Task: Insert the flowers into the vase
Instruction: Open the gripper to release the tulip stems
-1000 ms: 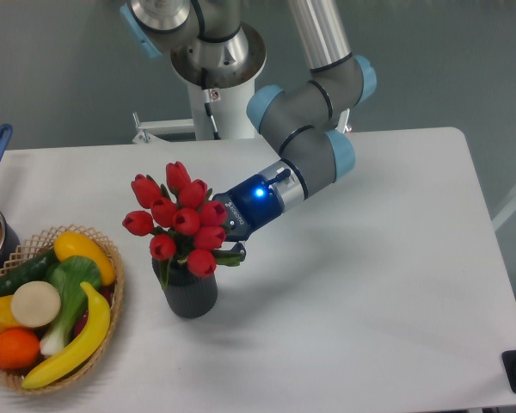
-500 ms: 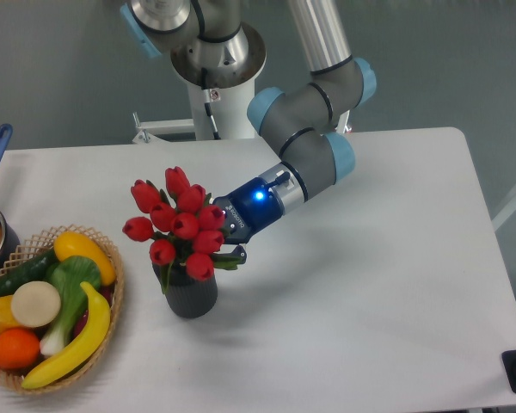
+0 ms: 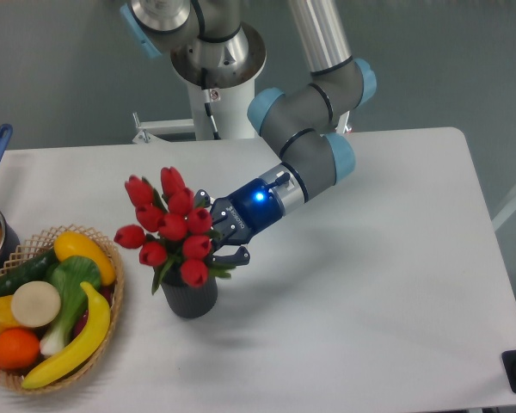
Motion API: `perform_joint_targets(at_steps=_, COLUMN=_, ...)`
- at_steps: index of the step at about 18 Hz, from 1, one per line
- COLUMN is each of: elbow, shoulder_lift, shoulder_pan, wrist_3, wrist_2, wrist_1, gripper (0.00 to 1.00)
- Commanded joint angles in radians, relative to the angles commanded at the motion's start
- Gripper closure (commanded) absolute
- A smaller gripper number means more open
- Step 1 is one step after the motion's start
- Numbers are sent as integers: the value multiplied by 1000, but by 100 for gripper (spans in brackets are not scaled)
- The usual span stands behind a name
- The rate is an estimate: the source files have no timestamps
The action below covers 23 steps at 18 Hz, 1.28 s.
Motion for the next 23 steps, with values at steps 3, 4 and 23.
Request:
perform_joint_targets(at_steps=3, elbow=0, shoulder_lift=0, shoulder_pan=2, wrist_3=2, wrist_2=0, wrist_1=0, gripper=54)
perform_joint_targets(at_steps=4, elbow=0, shoulder_lift=0, shoulder_pan=2, wrist_3=2, wrist_2=0, wrist_1=0, gripper=53)
perform_joint_targets(at_steps=23, elbow=-18, shoulder_lift=41, shoulder_pan=17, wrist_3=49, wrist_2=40, wrist_1=-2, gripper=0)
